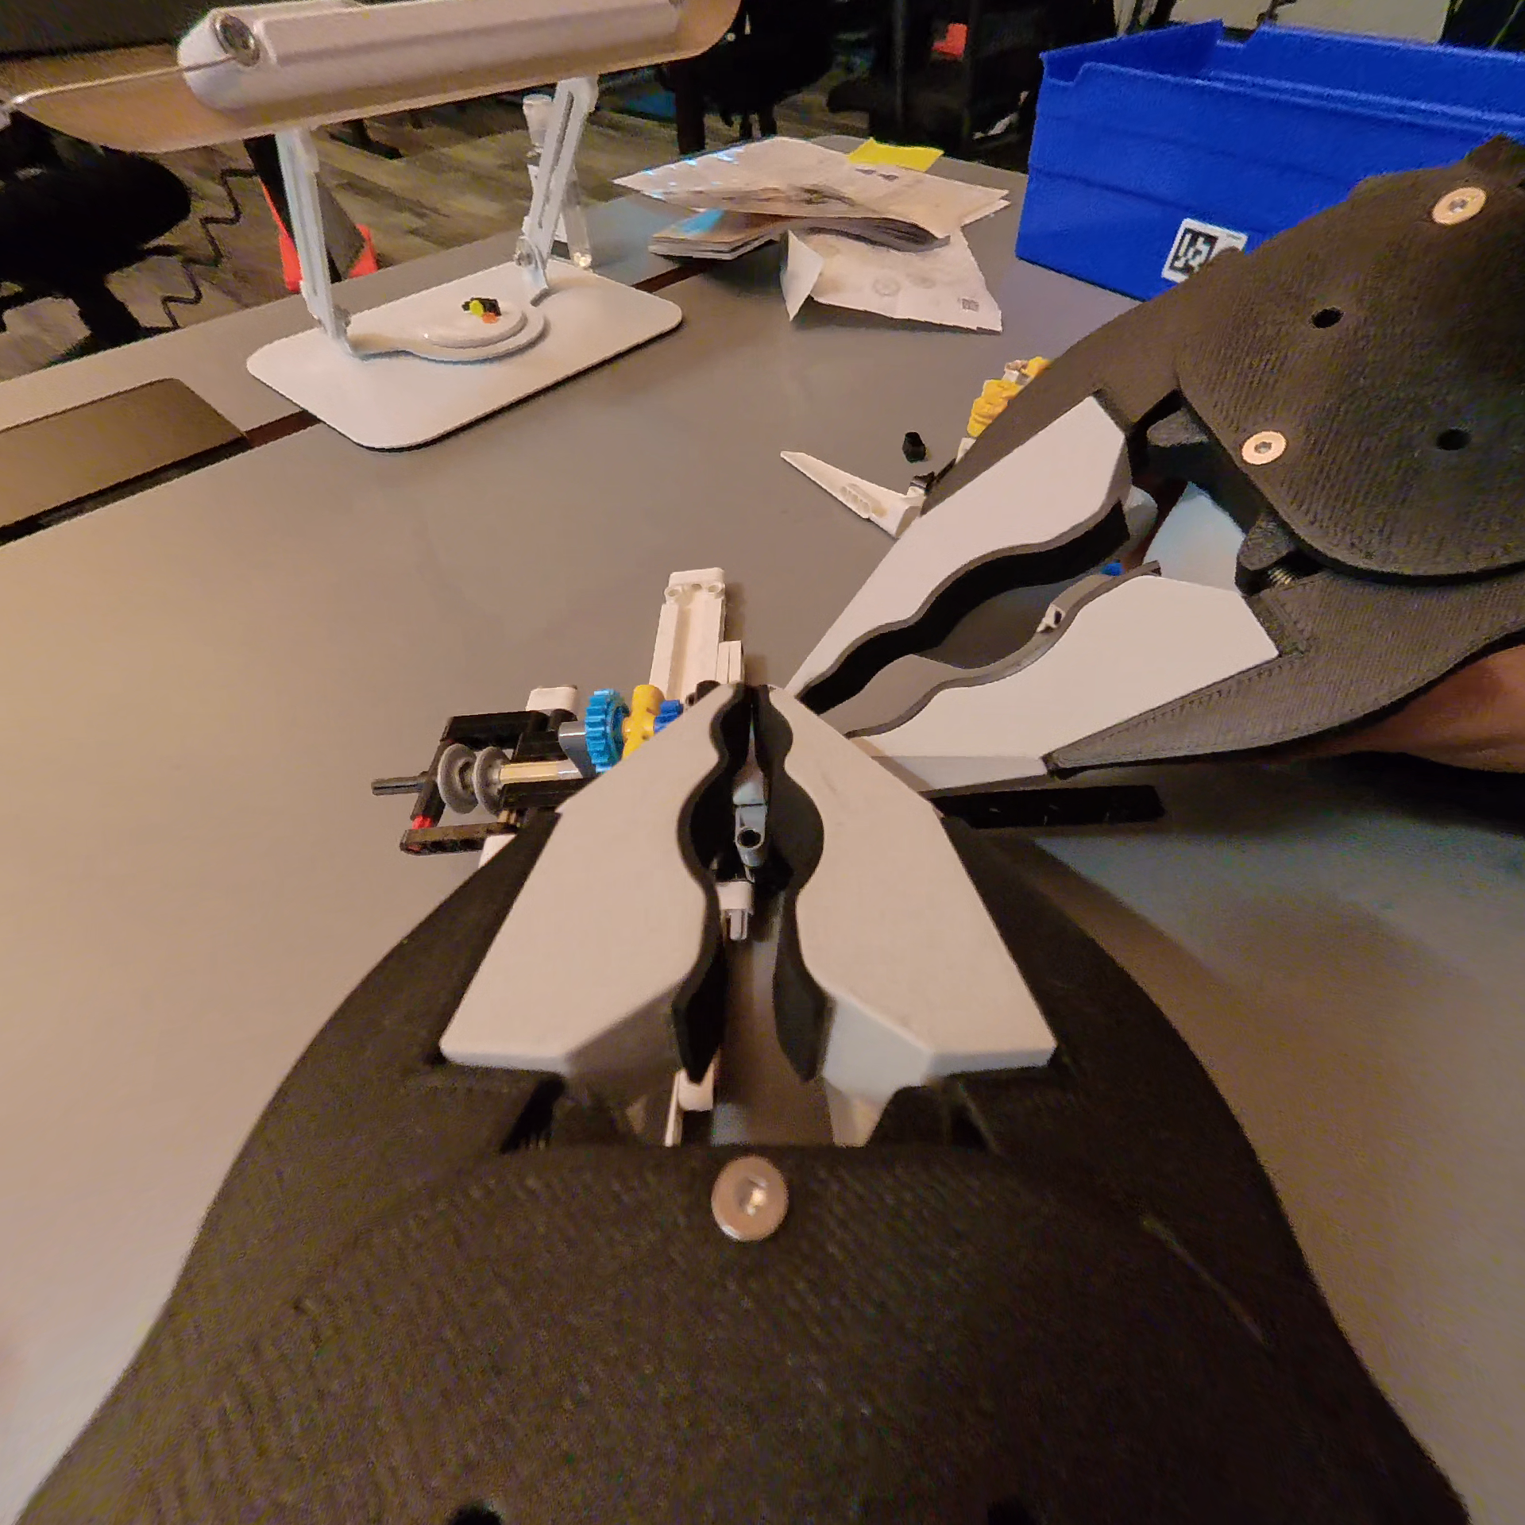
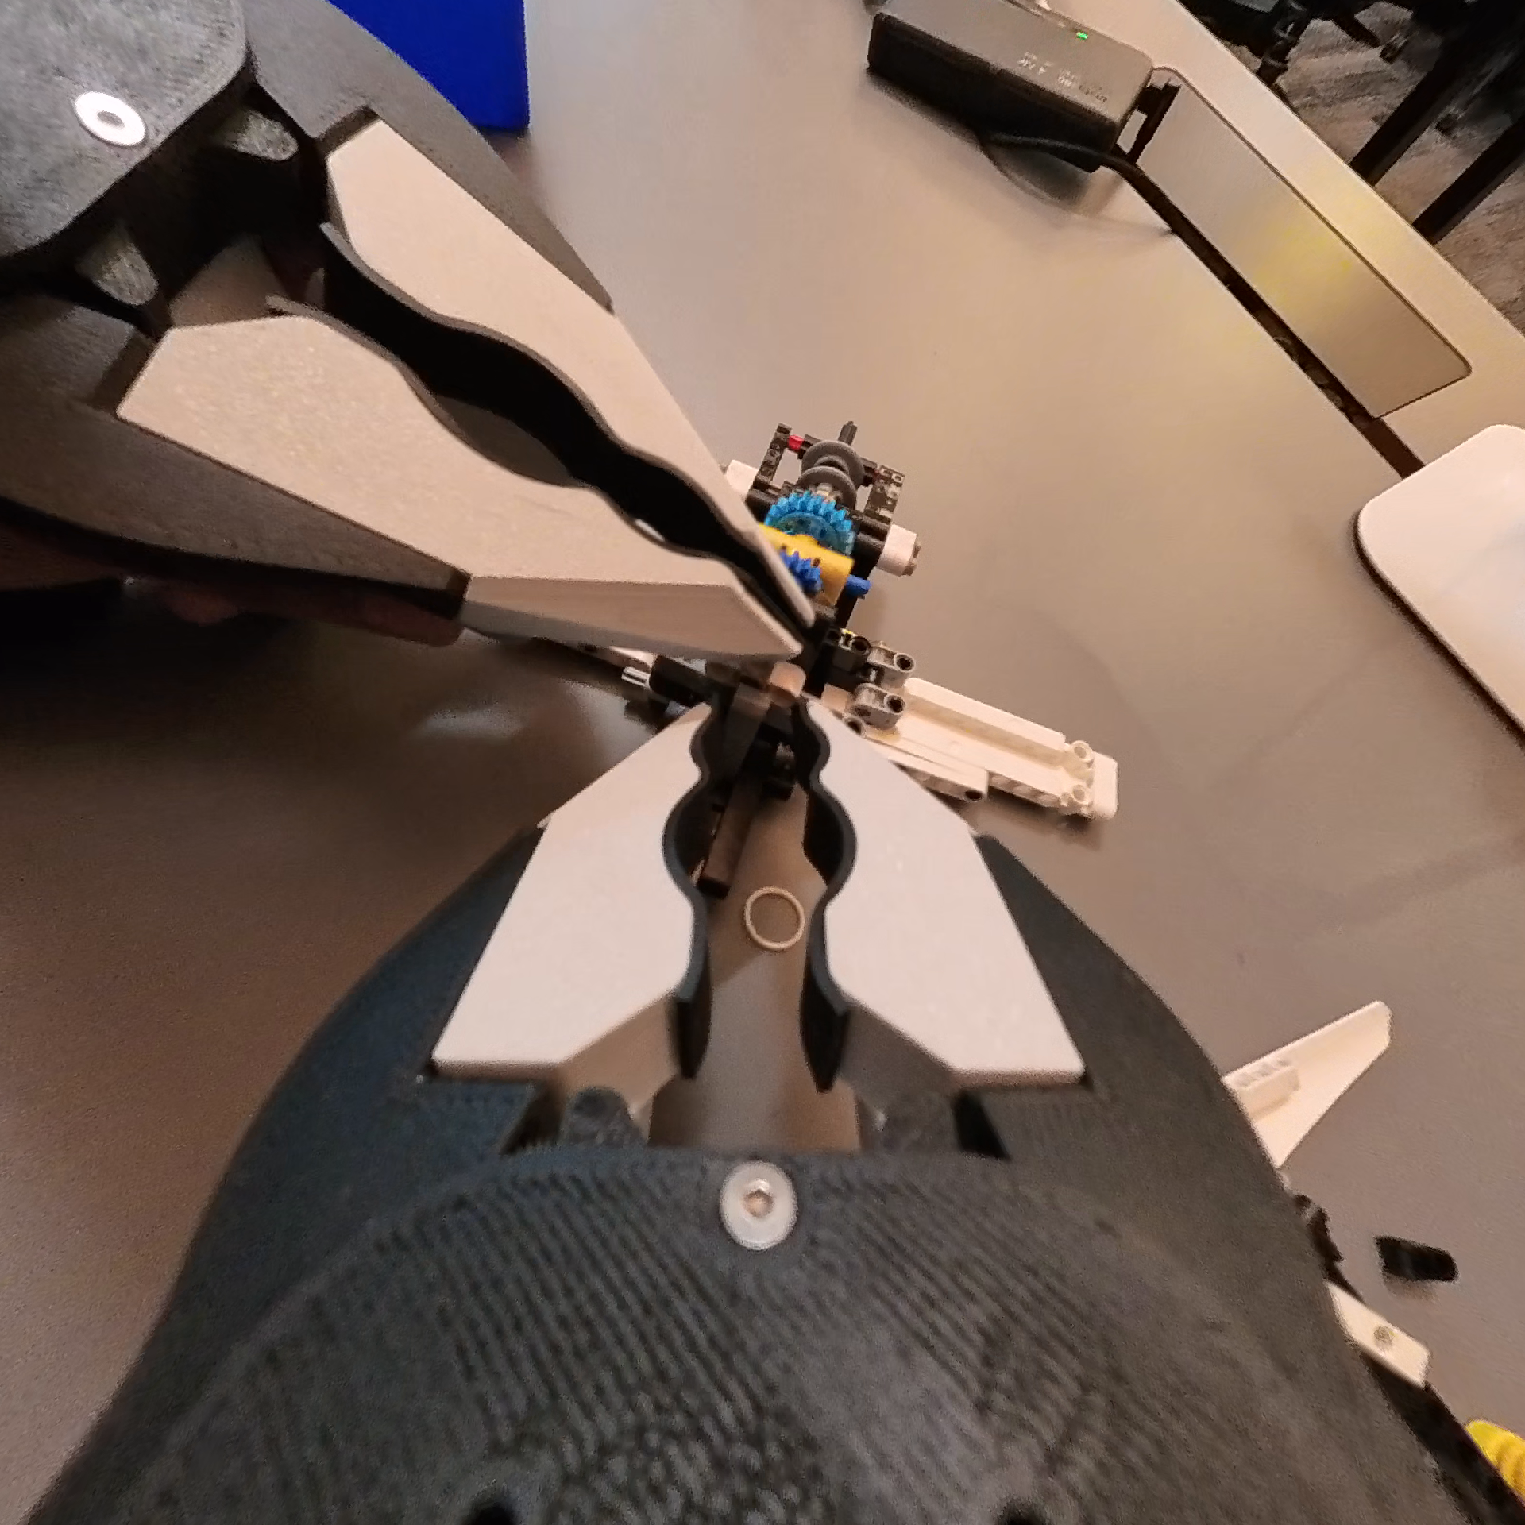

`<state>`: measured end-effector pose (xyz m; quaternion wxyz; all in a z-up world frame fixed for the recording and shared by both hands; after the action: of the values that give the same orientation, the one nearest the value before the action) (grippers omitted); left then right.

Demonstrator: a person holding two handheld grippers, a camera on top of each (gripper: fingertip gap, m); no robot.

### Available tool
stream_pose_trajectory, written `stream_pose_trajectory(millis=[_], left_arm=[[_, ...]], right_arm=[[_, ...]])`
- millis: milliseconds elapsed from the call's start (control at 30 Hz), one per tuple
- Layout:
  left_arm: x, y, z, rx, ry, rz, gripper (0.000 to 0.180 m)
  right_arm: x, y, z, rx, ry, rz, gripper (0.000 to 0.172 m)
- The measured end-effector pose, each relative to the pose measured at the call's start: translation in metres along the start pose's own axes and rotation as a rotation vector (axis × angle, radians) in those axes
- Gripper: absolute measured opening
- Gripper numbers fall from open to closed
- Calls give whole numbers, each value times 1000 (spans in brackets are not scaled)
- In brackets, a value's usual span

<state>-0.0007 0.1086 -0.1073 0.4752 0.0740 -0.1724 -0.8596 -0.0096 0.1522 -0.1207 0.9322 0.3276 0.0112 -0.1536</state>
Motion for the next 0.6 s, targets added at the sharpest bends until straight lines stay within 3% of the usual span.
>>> stream_pose_trajectory(millis=[67,600], left_arm=[[1,0,0,3,29,-7,0],[-6,1,-1,5,-1,0,1]], right_arm=[[4,0,-1,2,8,17,8],[13,8,-6,0,82,-38,6]])
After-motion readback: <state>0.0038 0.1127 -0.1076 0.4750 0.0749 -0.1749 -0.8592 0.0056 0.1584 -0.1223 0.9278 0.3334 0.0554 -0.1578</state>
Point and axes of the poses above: each gripper's, where its closed fingertips meet, y back along the fingers, z out of its top, x = y × z across the jaws, the point moved 4 cm from there along y, back along the fingers, and after that the axes turned 6 degrees about z, right-handed, at the moved point
